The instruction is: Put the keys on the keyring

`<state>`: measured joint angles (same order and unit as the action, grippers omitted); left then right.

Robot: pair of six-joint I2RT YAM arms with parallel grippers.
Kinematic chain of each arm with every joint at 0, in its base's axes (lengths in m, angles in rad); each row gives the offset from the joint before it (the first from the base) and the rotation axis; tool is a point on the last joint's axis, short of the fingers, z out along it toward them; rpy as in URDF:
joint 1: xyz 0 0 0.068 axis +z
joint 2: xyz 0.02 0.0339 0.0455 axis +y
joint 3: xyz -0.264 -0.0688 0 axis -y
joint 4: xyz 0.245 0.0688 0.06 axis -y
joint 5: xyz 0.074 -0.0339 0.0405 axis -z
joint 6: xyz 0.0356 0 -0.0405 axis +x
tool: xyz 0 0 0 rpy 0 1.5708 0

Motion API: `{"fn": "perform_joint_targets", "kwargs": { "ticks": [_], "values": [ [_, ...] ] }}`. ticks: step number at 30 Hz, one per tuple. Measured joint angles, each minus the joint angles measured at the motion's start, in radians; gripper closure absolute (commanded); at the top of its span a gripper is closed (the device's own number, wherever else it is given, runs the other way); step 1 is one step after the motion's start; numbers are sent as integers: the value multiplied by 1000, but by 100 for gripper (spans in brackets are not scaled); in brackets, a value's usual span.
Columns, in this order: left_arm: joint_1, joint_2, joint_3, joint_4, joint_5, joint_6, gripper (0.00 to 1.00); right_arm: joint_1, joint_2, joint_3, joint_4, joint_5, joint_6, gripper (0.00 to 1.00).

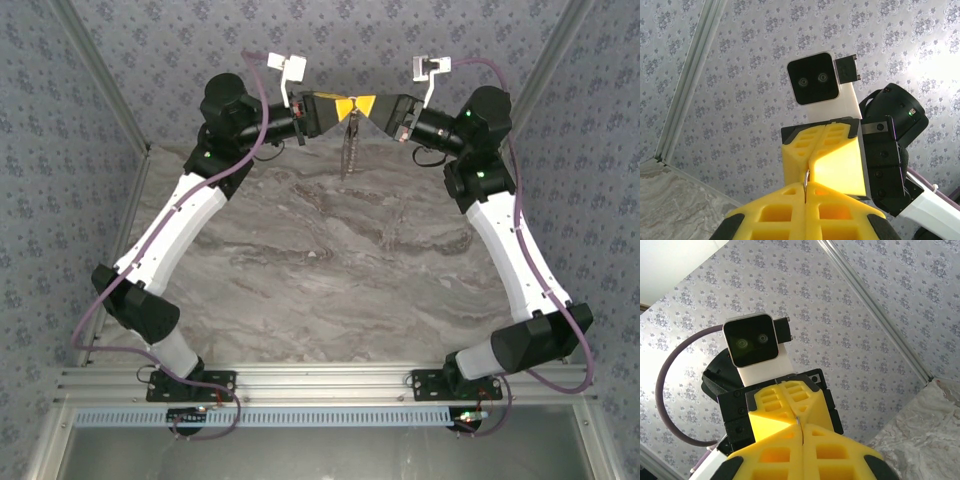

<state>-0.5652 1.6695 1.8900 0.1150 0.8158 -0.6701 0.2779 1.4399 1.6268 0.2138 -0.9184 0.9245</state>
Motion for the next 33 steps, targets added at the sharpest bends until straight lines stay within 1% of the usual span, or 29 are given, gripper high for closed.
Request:
{"fn": "perform_joint_targets", "kwargs": {
  "ticks": [2, 4, 5, 8, 12, 17, 21, 23, 27, 29, 30, 33],
  "values": [
    [0, 0, 5, -19, 3, 8, 77, -10, 0, 0, -4, -16, 0, 100],
    [0, 0, 14, -47, 5, 25, 65, -20, 0, 0, -13, -33, -1, 100],
    [0, 0, 21, -61, 2, 34, 61, -29, 0, 1, -25, -42, -6, 100],
    [12, -3, 45, -97, 2, 67, 57, -61, 0, 7, -90, -66, -44, 100],
    [47, -23, 62, -157, 4, 109, 55, -84, 0, 61, -277, -84, -167, 100],
    [63, -26, 151, -307, 16, 204, 54, -83, 0, 184, -562, -93, -384, 100],
    [59, -23, 224, -431, 39, 288, 56, -83, 2, 270, -754, -93, -526, 100],
    [58, -11, 262, -497, 55, 330, 59, -79, 11, 315, -845, -92, -588, 100],
    [47, 37, 341, -626, 77, 408, 65, -66, 41, 390, -985, -92, -690, 100],
    [43, 55, 352, -668, 83, 432, 67, -60, 50, 399, -1025, -93, -718, 100],
    [36, 72, 374, -713, 93, 450, 68, -53, 58, 412, -1061, -92, -737, 100],
    [19, 122, 426, -776, 116, 480, 69, -39, 75, 428, -1117, -91, -774, 100]
  ]
}}
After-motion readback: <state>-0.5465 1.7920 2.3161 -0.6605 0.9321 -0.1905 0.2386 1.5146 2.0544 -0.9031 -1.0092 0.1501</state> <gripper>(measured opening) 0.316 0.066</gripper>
